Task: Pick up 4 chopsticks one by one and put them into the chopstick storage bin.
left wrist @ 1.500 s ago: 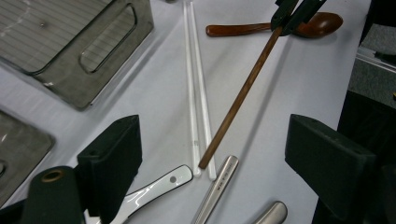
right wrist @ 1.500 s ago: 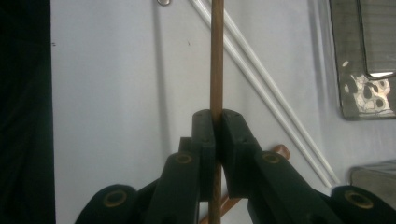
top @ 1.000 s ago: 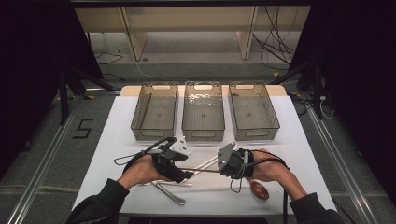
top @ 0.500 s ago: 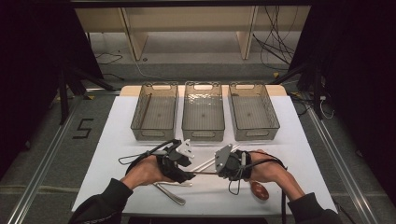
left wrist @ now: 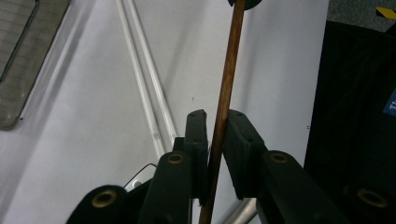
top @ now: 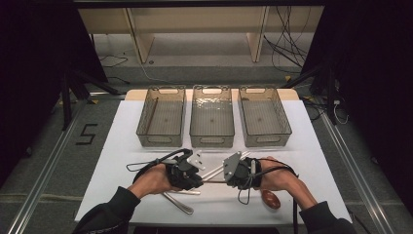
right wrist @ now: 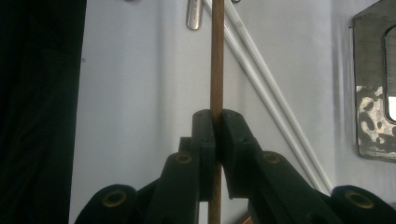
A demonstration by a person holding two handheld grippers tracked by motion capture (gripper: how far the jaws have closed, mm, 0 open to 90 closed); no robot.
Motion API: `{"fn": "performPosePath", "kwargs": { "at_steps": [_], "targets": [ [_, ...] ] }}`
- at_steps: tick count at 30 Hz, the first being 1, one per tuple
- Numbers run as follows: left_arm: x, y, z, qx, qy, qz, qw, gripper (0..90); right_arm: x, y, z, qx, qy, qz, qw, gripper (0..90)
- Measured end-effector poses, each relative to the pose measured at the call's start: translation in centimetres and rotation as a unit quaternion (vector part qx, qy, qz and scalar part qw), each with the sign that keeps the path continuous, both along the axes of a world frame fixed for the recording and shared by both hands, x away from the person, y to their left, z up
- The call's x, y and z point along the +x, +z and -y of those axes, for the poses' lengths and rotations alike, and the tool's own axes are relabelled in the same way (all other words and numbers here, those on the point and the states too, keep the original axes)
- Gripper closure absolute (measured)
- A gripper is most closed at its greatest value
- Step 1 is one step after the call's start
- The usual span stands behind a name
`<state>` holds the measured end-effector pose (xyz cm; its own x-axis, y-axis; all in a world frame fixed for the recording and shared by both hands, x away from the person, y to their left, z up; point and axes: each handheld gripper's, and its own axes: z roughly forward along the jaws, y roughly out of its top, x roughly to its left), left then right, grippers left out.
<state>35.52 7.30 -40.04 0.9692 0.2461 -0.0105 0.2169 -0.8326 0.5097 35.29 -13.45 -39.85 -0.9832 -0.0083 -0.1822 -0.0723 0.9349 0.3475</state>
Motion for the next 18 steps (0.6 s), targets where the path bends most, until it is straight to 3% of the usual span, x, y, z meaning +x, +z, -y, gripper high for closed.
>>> {"fn": "performPosePath", "kwargs": {
  "at_steps": [7,13,16,18],
  "targets": [
    [-0.3,0.0,0.0,-0.013,-0.023,-0.011,0.9996,84.3,0.0,0.0,0.2,-0.001,0.002,0.005,1.0000,83.1],
    [0.0,0.0,-0.4,-0.026,-0.017,-0.017,0.9994,85.0,0.3,0.3,0.5,0.011,-0.004,0.008,0.9999,79.8],
    [0.3,0.1,-0.8,-0.027,-0.004,-0.016,0.9995,85.1,0.5,0.7,0.9,0.027,-0.020,0.006,0.9994,71.7],
    [0.6,0.0,-1.2,-0.028,0.012,-0.012,0.9995,85.1,0.6,1.1,1.3,0.044,-0.034,0.009,0.9984,61.2]
  ]
}}
